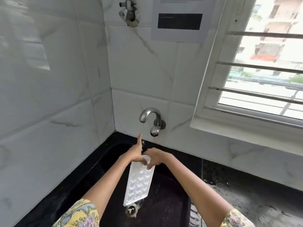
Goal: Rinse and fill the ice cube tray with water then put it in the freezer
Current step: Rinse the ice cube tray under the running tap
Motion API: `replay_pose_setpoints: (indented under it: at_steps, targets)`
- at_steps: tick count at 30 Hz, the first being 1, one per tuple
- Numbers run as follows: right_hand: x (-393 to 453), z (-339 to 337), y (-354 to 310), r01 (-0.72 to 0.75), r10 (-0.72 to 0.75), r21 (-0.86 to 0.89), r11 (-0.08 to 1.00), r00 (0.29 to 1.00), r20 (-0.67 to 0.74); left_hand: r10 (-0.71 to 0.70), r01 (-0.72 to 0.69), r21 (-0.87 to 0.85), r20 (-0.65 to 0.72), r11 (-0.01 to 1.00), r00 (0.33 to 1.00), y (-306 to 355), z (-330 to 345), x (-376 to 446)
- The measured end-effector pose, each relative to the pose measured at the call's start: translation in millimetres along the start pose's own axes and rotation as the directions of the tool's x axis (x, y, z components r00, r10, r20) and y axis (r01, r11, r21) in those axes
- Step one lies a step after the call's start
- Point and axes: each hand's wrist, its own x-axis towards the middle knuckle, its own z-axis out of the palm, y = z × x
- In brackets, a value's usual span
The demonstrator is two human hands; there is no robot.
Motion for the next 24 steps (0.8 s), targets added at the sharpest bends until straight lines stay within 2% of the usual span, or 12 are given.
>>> replay_pose_setpoints:
  at_steps: [2, 3, 5, 6, 8, 9, 11, 13, 15, 17, 20, 24]
  targets:
    - [-12, 16, -2, 0.006, -0.005, 0.003, 1.000, 0.994, -0.109, 0.005, -0.005, 0.007, 0.011, 1.000, 1.000, 6, 6, -8]
    - [-17, 21, 0, 0.002, 0.001, 0.026, 1.000, 0.990, -0.142, -0.009, 0.011, -0.048, 0.044, 0.999, 0.999, 7, 7, -12]
    - [-28, 27, 6, -0.005, 0.016, 0.051, 0.999, 0.977, -0.214, -0.050, 0.083, -0.174, 0.186, 0.981, 0.981, -1, 4, -19]
    - [-33, 29, 11, -0.008, 0.023, 0.057, 0.998, 0.967, -0.255, -0.072, 0.126, -0.182, 0.278, 0.975, 0.958, -8, 3, -24]
    - [-46, 31, 22, -0.020, 0.058, 0.111, 0.994, 0.935, -0.350, -0.144, 0.190, -0.076, 0.398, 0.979, 0.906, -31, 5, -34]
    - [-50, 30, 28, -0.014, 0.088, 0.183, 0.983, 0.913, -0.398, -0.180, 0.203, -0.012, 0.406, 0.979, 0.896, -43, 8, -39]
    - [-63, 32, 35, 0.033, 0.162, 0.380, 0.924, 0.869, -0.468, -0.184, 0.193, 0.004, 0.315, 0.981, 0.931, -68, 19, -48]
    - [-75, 33, 37, 0.077, 0.229, 0.512, 0.855, 0.831, -0.507, -0.131, 0.155, -0.171, 0.144, 0.973, 0.981, -89, 29, -51]
    - [-84, 37, 37, 0.053, 0.274, 0.576, 0.816, 0.842, -0.465, -0.116, 0.107, -0.279, -0.016, 0.954, 0.993, -97, 30, -58]
    - [-91, 46, 38, -0.035, 0.290, 0.550, 0.834, 0.876, -0.384, -0.129, 0.112, -0.197, -0.077, 0.974, 0.989, -96, 27, -62]
    - [-96, 58, 43, -0.154, 0.281, 0.365, 0.918, 0.903, -0.326, -0.108, 0.107, -0.020, -0.072, 0.994, 0.992, -92, 16, -68]
    - [-100, 35, 33, -0.108, 0.208, 0.256, 0.961, 0.890, -0.406, -0.029, 0.054, 0.140, -0.177, 0.989, 0.984, -79, -24, -72]
